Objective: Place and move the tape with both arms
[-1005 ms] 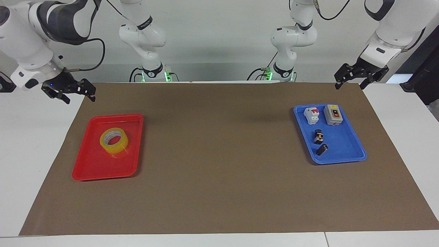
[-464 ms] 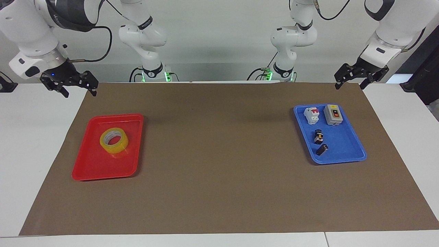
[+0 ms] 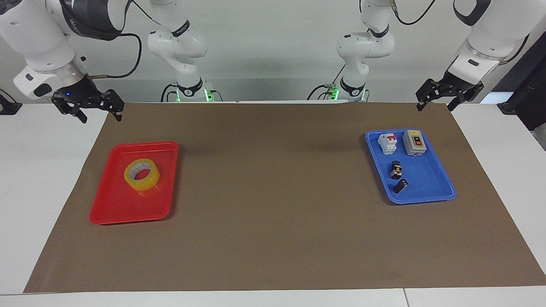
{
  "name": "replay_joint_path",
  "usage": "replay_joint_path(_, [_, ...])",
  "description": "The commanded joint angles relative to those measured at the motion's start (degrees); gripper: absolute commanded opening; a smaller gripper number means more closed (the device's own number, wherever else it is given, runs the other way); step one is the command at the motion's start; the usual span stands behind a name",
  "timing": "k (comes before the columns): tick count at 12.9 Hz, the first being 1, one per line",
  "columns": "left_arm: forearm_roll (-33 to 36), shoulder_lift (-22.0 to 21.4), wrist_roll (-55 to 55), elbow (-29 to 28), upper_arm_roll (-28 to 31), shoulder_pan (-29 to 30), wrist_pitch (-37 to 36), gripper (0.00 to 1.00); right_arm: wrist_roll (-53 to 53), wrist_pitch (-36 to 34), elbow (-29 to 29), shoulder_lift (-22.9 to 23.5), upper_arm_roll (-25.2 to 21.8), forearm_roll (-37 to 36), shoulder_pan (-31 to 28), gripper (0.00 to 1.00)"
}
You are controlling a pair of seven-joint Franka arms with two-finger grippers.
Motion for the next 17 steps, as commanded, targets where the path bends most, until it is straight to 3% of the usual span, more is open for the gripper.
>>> replay_joint_path(1, [0.3,0.3,-0.5,0.6,0.1,0.1,0.4,1.0,4.2,1.2,-0.1,-0.4,1.3,1.2,-0.1,1.0])
replay_joint_path(5, [0.3,0.3,-0.5,0.6,0.1,0.1,0.4,1.0,12.3,2.0,0.1,-0.3,7.9,1.2,-1.2,1.0])
replay_joint_path(14, [0.3,0.3,-0.5,0.6,0.1,0.1,0.4,1.0,12.5,1.2,1.0,0.0,8.3,1.1,-1.6,1.0])
replay_joint_path(17, [0.3,0.3,-0.5,0.6,0.1,0.1,0.4,1.0,11.8,0.1,0.9,-0.3,4.3,1.3,-2.1,1.0])
